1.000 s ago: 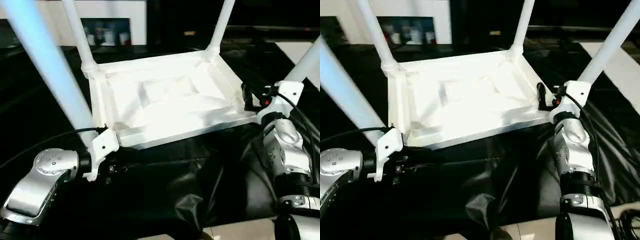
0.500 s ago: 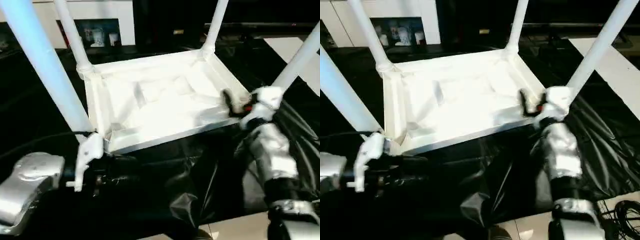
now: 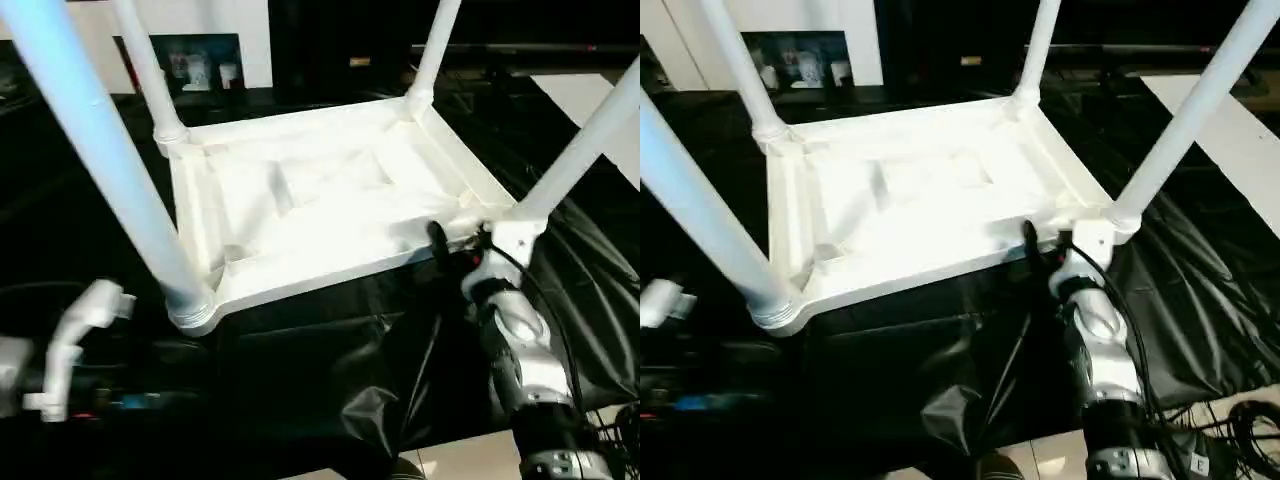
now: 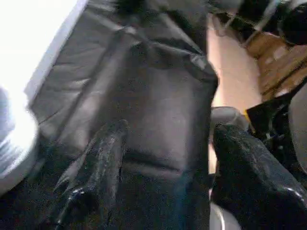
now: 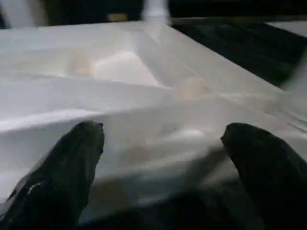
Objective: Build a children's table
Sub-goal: Rotate leg to tighten, then rotate table base
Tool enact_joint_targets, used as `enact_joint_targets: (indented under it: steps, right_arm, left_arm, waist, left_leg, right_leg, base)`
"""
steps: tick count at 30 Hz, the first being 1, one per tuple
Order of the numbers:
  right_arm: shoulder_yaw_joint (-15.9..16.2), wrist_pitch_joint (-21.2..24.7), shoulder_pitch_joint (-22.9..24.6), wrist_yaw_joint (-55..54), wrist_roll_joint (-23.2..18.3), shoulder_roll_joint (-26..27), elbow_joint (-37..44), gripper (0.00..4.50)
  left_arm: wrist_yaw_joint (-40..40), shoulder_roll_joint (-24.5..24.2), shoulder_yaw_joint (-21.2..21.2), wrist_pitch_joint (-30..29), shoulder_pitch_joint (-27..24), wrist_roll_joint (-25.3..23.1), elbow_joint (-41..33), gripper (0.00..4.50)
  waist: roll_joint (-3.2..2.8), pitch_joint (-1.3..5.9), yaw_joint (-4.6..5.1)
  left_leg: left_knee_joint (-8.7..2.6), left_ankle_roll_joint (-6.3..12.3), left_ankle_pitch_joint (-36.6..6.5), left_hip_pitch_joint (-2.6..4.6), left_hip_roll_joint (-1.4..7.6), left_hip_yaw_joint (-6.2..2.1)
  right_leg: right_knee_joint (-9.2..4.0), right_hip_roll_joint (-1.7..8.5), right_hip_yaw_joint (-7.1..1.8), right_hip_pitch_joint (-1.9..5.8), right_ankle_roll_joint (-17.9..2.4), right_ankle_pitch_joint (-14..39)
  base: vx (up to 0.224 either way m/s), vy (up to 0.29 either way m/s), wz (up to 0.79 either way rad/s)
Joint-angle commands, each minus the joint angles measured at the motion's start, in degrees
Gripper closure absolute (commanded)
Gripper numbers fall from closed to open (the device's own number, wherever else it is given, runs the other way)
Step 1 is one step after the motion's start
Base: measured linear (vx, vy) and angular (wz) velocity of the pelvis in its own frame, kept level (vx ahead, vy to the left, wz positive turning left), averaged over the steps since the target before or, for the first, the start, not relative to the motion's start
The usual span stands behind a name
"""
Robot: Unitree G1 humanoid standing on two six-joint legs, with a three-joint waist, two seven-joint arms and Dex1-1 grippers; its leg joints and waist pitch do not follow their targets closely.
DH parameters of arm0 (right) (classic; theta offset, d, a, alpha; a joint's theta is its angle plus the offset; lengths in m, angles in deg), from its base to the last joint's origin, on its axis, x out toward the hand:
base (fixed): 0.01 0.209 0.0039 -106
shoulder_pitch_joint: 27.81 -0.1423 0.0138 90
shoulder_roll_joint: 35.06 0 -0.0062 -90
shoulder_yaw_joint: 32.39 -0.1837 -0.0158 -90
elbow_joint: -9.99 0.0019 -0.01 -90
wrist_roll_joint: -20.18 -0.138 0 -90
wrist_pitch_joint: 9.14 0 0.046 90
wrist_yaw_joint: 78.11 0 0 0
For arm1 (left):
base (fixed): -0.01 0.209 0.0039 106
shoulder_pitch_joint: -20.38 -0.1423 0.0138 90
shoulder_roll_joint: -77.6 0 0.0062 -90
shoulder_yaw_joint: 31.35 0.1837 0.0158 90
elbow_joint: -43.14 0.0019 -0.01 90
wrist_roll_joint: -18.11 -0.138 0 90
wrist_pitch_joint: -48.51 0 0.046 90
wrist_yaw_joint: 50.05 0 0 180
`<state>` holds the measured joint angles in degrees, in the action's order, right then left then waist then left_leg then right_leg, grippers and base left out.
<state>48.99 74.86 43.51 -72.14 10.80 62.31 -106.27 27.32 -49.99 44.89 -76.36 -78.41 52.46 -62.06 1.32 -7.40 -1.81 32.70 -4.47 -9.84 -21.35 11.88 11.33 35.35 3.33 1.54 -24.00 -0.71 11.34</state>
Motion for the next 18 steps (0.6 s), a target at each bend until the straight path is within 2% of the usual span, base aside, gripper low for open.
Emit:
enact_joint_targets:
  steps: [1, 5, 7, 8, 9, 12, 14, 16, 18]
  right_arm:
    - [-1.5, -1.3, 0.5, -1.6, 0.3, -0.2, 1.8, 0.08]
    - [-2.0, -0.1, 2.3, -1.8, 0.2, -0.7, 3.1, 0.08]
    - [-1.7, 1.1, 3.1, -1.4, 0.2, -0.9, 3.8, 0.08]
    - [-1.6, 1.7, 3.3, -1.3, 0.1, -0.9, 3.9, 0.08]
    - [-1.5, 2.3, 3.3, -2.0, 0.5, -1.0, 3.8, 0.08]
    - [-1.5, 2.3, 3.1, -3.0, 1.1, -0.9, 3.6, 0.08]
    - [-1.7, 2.4, 3.1, -4.1, 1.8, -0.9, 3.6, 0.08]
    - [-1.8, 2.5, 3.1, -4.6, 2.1, -0.8, 3.8, 0.08]
    - [-2.9, 2.8, 3.4, -9.2, 4.2, -1.0, 3.7, 0.08]
  left_arm:
    - [0.6, -0.8, -2.6, -0.6, -0.6, 1.4, 0.4, 0.94]
    - [-0.8, -0.3, -7.8, 1.8, 1.6, 2.4, 6.9, 0.62]
    - [-1.9, 0.9, -9.2, 3.7, 3.7, 3.1, 10.2, 0.52]
    - [-2.5, 1.6, -9.5, 4.6, 4.8, 3.4, 11.6, 0.52]
    - [-2.7, 2.4, -9.7, 5.3, 6.2, 4.1, 13.2, 0.33]
    - [-2.2, 3.4, -9.9, 4.7, 7.4, 5.0, 14.6, 0.17]
    - [-1.2, 4.7, -10.2, 3.8, 8.0, 6.9, 14.7, 0.04]
    - [-0.8, 5.1, -10.4, 3.6, 8.2, 7.6, 14.6, 0.04]
    - [-1.9, 7.4, -10.0, 2.9, 9.8, 9.7, 13.2, 0.04]
  waist:
    - [-0.73, 2.81, 0.2]
    - [-0.66, 2.75, 0.19]
    - [-0.66, 2.96, 0.07]
    - [-0.69, 3.06, 0.09]
    - [-0.68, 3.11, 0.06]
    - [-0.66, 3.16, 0.1]
    - [-0.36, 3.15, 0.15]
    - [-0.5, 3.06, 0.04]
    - [-0.17, 2.94, 0.0]
  left_leg:
    - [-3.99, -0.81, -14.6, 1.26, 0.55, -0.36]
    - [-3.99, -0.29, -13.9, 1.28, 0.38, -0.3]
    - [-3.88, 0.04, -12.0, 1.29, 0.22, -0.32]
    - [-3.85, 0.08, -11.7, 1.29, 0.25, -0.33]
    - [-3.83, 0.21, -11.3, 1.38, 0.26, -0.32]
    - [-3.81, 0.4, -10.9, 1.33, 0.36, -0.24]
    - [-3.8, 0.42, -11.0, 1.27, 0.38, -0.21]
    - [-3.8, 0.22, -11.8, 1.41, 0.4, -0.15]
    - [-3.86, -0.08, -12.0, 1.36, 0.41, -0.14]
  right_leg:
    - [-4.19, 2.42, -2.45, 1.86, -8.2, 11.3]
    - [-4.22, 2.32, -2.5, 1.83, -8.0, 10.8]
    - [-4.03, 2.24, -2.57, 2.15, -8.0, 7.9]
    - [-3.88, 2.27, -2.55, 2.2, -8.4, 6.9]
    - [-3.78, 2.27, -2.51, 2.21, -8.9, 5.9]
    - [-3.54, 2.33, -2.58, 2.26, -9.8, 4.6]
    - [-3.58, 2.41, -2.65, 2.38, -9.8, 5.2]
    - [-3.74, 2.49, -2.74, 2.18, -9.7, 6.7]
    - [-3.82, 2.47, -2.75, 2.16, -9.3, 8.0]
  base:
    - [0.0, 0.0, 0.0]
    - [0.0, 0.0, 0.0]
    - [0.0, 0.0, 0.0]
    - [0.0, 0.0, 0.0]
    - [0.0, 0.0, 0.0]
    - [0.0, 0.0, 0.0]
    - [0.0, 0.0, 0.0]
    - [0.0, 0.0, 0.0]
    - [0.0, 0.0, 0.0]
